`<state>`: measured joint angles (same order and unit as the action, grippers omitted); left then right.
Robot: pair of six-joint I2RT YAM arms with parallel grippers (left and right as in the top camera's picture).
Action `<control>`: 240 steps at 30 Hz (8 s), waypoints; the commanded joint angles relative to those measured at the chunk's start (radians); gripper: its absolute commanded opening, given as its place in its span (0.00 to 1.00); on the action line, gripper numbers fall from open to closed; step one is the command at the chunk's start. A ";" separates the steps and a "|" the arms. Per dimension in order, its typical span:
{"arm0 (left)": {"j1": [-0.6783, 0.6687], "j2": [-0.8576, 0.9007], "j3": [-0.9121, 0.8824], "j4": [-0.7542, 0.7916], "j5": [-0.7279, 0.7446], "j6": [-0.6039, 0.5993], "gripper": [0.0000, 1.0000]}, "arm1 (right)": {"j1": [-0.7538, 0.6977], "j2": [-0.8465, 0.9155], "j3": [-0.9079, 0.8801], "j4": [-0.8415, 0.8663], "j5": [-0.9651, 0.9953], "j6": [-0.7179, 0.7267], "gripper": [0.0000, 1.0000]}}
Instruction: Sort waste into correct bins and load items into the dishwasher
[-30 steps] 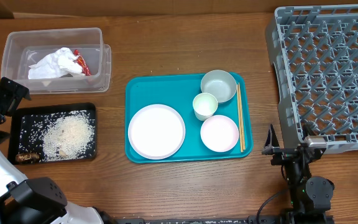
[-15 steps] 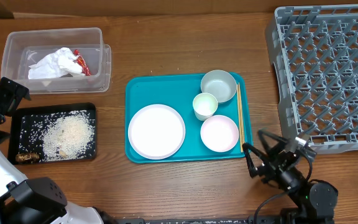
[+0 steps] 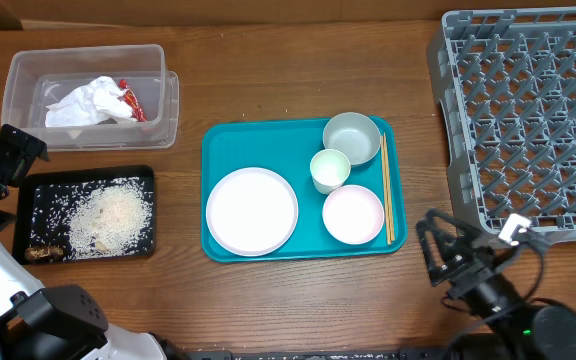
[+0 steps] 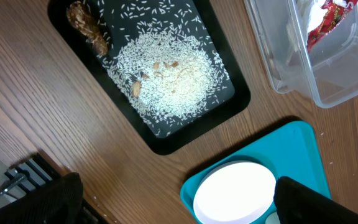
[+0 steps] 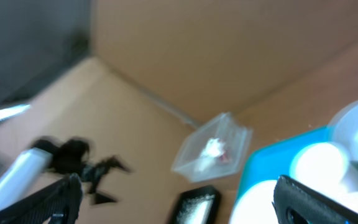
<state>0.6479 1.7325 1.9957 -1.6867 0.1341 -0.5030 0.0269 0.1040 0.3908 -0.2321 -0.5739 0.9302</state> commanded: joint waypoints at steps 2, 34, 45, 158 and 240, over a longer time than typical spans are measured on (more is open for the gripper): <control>-0.007 -0.003 -0.005 0.000 -0.011 -0.017 1.00 | -0.001 0.193 0.321 -0.293 0.163 -0.357 1.00; -0.007 -0.003 -0.005 0.000 -0.011 -0.018 1.00 | 0.730 1.444 0.734 -0.721 0.703 -0.223 1.00; -0.007 -0.003 -0.005 0.000 -0.011 -0.017 1.00 | 0.729 1.492 0.728 -0.557 0.710 -0.283 0.89; -0.007 -0.003 -0.005 0.000 -0.011 -0.017 1.00 | -0.961 1.965 1.231 0.101 -0.483 -0.419 0.04; -0.007 -0.003 -0.005 0.000 -0.011 -0.018 1.00 | -0.830 1.809 1.232 -0.453 0.936 -0.288 0.15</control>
<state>0.6479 1.7325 1.9957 -1.6863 0.1291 -0.5034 -0.7910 2.0121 1.6119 -0.6765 0.2771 0.5476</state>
